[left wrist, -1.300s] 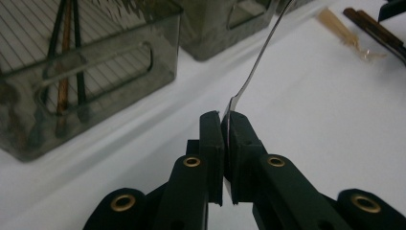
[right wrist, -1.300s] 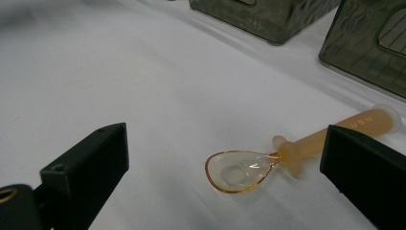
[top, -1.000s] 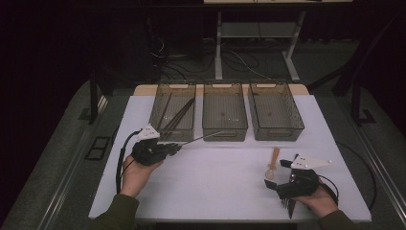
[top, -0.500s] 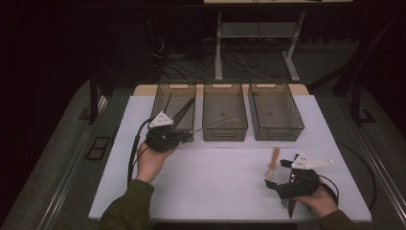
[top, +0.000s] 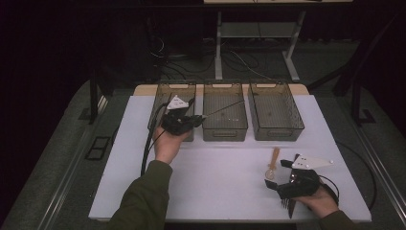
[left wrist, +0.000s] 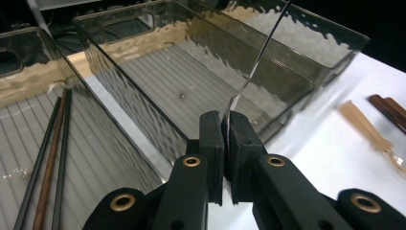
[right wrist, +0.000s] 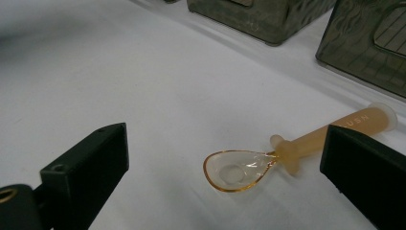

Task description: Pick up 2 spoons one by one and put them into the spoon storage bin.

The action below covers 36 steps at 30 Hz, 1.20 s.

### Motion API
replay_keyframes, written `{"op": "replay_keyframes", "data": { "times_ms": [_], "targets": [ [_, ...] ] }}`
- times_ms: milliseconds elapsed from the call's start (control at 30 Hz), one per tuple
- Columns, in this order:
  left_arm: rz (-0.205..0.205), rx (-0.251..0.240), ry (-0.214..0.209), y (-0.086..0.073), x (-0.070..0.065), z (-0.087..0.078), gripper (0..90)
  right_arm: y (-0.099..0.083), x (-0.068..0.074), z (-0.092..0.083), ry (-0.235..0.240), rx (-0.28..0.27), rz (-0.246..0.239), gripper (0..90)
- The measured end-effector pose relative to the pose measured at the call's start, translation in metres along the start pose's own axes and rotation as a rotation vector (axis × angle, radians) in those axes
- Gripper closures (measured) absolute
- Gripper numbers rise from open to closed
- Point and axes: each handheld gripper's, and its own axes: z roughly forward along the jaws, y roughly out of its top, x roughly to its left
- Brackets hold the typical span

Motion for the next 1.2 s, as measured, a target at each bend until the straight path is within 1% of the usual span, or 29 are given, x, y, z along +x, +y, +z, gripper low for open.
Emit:
{"op": "replay_keyframes", "data": {
  "times_ms": [67, 100, 167, 200, 233, 267, 333, 367, 433, 467, 533, 633, 667, 733, 767, 800, 833, 900, 967, 1000, 1033, 1067, 1100, 1133, 1200],
  "targets": [
    [-0.021, -0.003, 0.011, 0.003, 0.0, 0.007, 86.4, 0.0, 0.0, 0.0, 0.0, 0.002, 0.0, 2.5],
    [-0.02, 0.003, 0.012, 0.004, 0.001, 0.01, 86.4, 0.0, 0.0, 0.0, 0.0, 0.002, 0.0, 2.5],
    [-0.03, 0.011, 0.027, 0.007, 0.002, 0.017, 86.4, 0.0, 0.0, 0.0, 0.0, 0.0, -0.001, 2.5],
    [-0.029, 0.01, 0.03, 0.008, 0.003, 0.021, 86.4, 0.0, 0.0, 0.0, 0.0, -0.001, -0.001, 2.5],
    [-0.041, 0.013, 0.033, 0.01, 0.004, 0.024, 86.4, 0.0, 0.0, 0.0, 0.001, -0.001, 0.0, 2.5],
    [-0.036, 0.022, 0.035, 0.011, 0.006, 0.027, 86.4, 0.0, 0.0, 0.0, 0.002, -0.001, 0.0, 2.5],
    [-0.053, 0.02, 0.033, 0.013, 0.006, 0.034, 86.4, 0.0, 0.0, 0.0, 0.004, -0.001, 0.0, 2.5],
    [-0.05, 0.02, 0.032, 0.015, 0.007, 0.037, 86.4, 0.0, 0.0, 0.0, 0.005, -0.001, 0.0, 2.5],
    [-0.054, 0.031, 0.045, 0.017, 0.004, 0.043, 86.4, 0.0, 0.0, 0.0, 0.006, -0.002, -0.001, 2.5],
    [-0.039, 0.046, 0.053, 0.018, 0.003, 0.046, 86.4, 0.0, 0.0, 0.0, 0.006, -0.002, 0.0, 2.5],
    [-0.027, 0.072, 0.063, 0.018, 0.004, 0.052, 86.4, 0.0, 0.0, 0.0, 0.007, -0.002, 0.002, 2.5],
    [-0.04, 0.082, 0.063, 0.017, 0.004, 0.06, 86.3, 0.0, 0.001, 0.0, 0.009, -0.004, -0.001, 2.5],
    [-0.034, 0.094, 0.068, 0.016, 0.005, 0.061, 86.3, 0.0, 0.001, 0.0, 0.01, -0.004, -0.001, 2.5],
    [-0.036, 0.104, 0.069, 0.015, 0.005, 0.065, 86.3, 0.0, 0.0, 0.0, 0.01, -0.004, 0.0, 2.5],
    [-0.048, 0.103, 0.071, 0.015, 0.004, 0.066, 86.3, 0.0, 0.0, 0.0, 0.01, -0.004, 0.001, 2.5],
    [-0.043, 0.111, 0.072, 0.014, 0.005, 0.067, 86.2, 0.0, 0.0, 0.0, 0.01, -0.003, 0.001, 2.5],
    [-0.045, 0.115, 0.074, 0.014, 0.004, 0.069, 86.2, 0.0, 0.0, 0.0, 0.01, -0.004, 0.001, 2.5],
    [-0.034, 0.125, 0.076, 0.013, 0.004, 0.07, 86.2, 0.0, 0.001, 0.0, 0.012, -0.005, 0.0, 2.5],
    [-0.035, 0.131, 0.076, 0.013, 0.003, 0.071, 86.0, 0.0, 0.001, 0.0, 0.011, -0.004, 0.0, 2.5],
    [-0.026, 0.145, 0.076, 0.013, 0.004, 0.071, 85.7, 0.0, 0.001, 0.0, 0.011, -0.005, 0.0, 2.5],
    [-0.035, 0.14, 0.079, 0.012, 0.004, 0.071, 85.1, 0.0, 0.001, 0.0, 0.011, -0.005, 0.0, 2.4],
    [-0.046, 0.122, 0.086, 0.012, 0.003, 0.071, 77.3, 0.0, 0.001, 0.0, 0.011, -0.006, -0.001, 2.5],
    [-0.044, 0.116, 0.091, 0.013, 0.003, 0.071, 69.8, 0.0, 0.001, 0.0, 0.011, -0.006, -0.001, 2.5],
    [-0.038, 0.114, 0.092, 0.014, 0.003, 0.07, 64.3, 0.0, 0.001, 0.0, 0.011, -0.005, -0.002, 2.5],
    [-0.046, 0.094, 0.081, 0.015, 0.002, 0.069, 58.3, 0.0, 0.001, 0.0, 0.011, -0.005, -0.002, 2.5]
  ]
}}
